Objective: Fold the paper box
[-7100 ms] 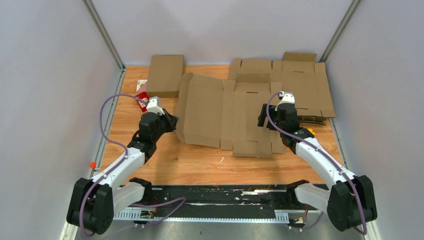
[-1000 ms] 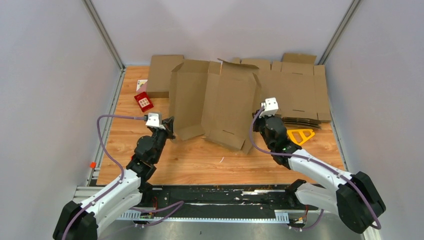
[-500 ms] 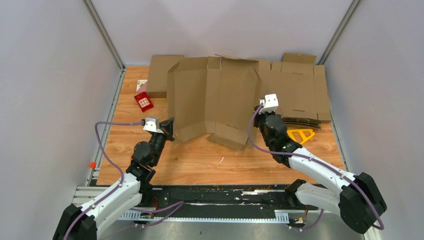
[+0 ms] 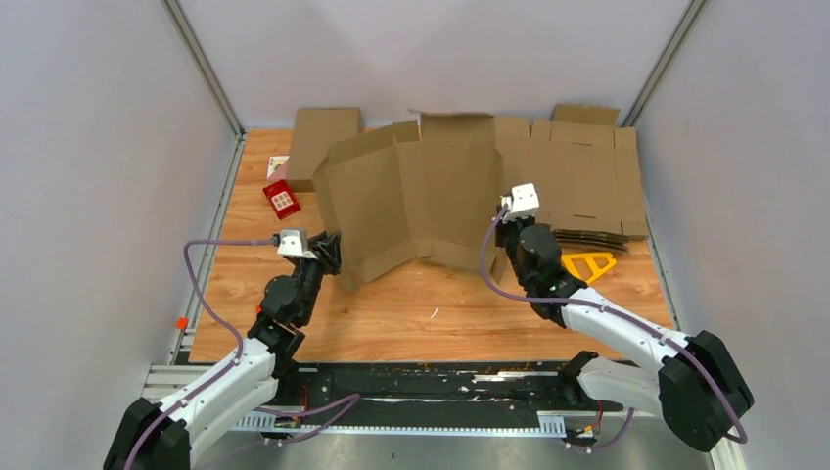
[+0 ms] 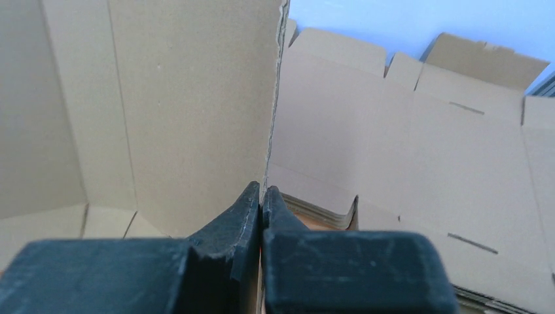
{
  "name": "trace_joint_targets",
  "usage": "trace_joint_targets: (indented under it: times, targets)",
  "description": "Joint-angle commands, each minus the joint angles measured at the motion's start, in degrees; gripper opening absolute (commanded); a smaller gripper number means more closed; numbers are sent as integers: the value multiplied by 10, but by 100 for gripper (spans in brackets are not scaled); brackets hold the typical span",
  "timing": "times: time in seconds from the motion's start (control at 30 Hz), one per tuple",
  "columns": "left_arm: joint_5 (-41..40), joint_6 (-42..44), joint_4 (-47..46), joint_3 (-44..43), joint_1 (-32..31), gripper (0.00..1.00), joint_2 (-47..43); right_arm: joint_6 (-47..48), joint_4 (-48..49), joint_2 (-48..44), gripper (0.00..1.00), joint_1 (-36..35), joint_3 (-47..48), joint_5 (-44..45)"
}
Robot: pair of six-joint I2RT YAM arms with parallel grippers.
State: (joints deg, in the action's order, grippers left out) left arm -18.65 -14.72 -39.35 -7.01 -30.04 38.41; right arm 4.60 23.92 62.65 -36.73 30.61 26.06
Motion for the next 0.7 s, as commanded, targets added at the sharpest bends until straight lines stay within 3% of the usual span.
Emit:
trace_joint_targets:
  times: [0.0, 0.13, 0.27, 0.43, 0.57, 0.67]
  targets:
    - [-46, -43, 34, -16, -1, 47, -2, 83, 114, 9, 0, -1, -23, -4]
    - [-31, -46, 93, -50, 3, 65, 9, 118, 177, 11, 0, -2, -53, -14]
    - [-3, -55, 110, -65, 27, 73, 18, 132, 253, 7, 0, -1, -95, -32]
    - [26, -62, 133, -74, 57, 83, 11, 123, 259, 17, 0, -1, -103, -17]
    - [30, -79, 226, -125, 87, 88, 10, 108, 245, 21, 0, -1, -105, 5]
    - [39, -79, 254, -144, 90, 100, -7, 95, 241, 24, 0, 1, -105, 15]
